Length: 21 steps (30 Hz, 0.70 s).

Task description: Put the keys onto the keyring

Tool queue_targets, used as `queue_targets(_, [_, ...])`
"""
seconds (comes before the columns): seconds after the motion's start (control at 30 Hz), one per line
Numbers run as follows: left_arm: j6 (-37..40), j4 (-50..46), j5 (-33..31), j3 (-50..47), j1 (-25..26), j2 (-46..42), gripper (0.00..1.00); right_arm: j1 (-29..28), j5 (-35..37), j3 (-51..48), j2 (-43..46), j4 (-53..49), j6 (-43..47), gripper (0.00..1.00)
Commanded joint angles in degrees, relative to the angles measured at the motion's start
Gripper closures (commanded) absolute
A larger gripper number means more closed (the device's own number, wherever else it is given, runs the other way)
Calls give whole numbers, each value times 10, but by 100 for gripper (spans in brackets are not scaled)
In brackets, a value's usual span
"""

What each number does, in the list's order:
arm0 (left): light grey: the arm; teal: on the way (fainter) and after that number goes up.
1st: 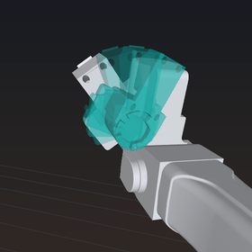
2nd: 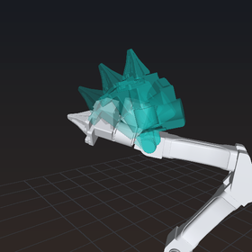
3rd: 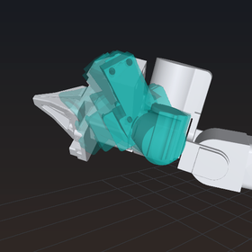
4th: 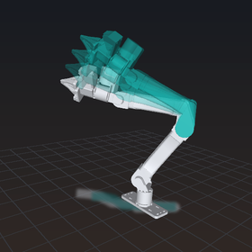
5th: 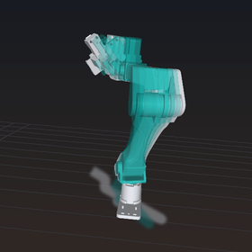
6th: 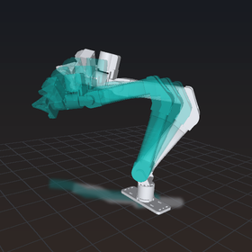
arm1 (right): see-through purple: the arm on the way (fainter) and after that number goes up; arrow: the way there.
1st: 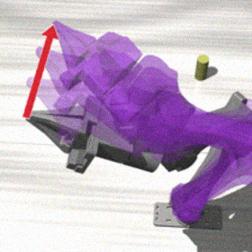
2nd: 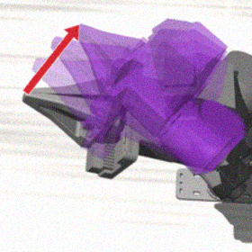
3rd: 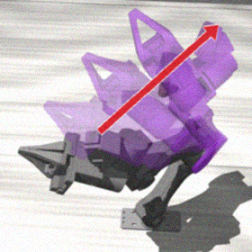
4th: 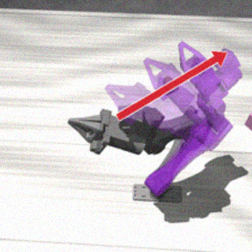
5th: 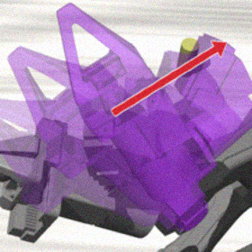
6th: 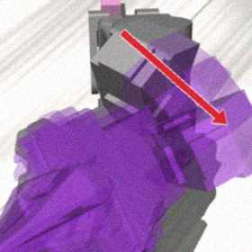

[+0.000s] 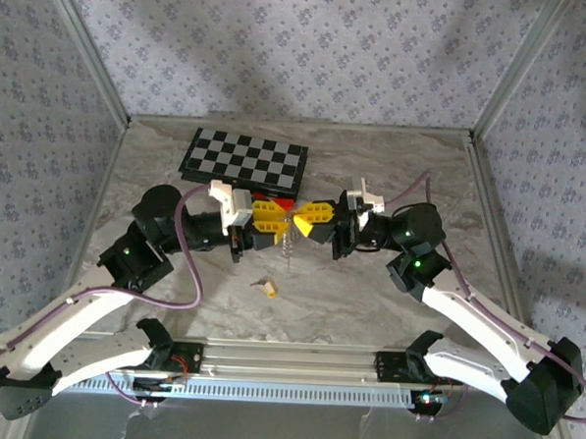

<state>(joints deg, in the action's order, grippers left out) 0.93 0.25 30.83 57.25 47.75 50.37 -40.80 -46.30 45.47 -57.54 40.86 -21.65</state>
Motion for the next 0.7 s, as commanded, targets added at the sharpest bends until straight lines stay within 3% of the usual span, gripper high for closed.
queue_targets(0.0, [-9, 38, 18, -1, 2, 10, 77, -3, 3, -5, 1, 37, -9, 100])
queue_targets(0.67, [-30, 82, 31, -6, 3, 18, 85, -11, -2, -9, -6, 38, -4, 100])
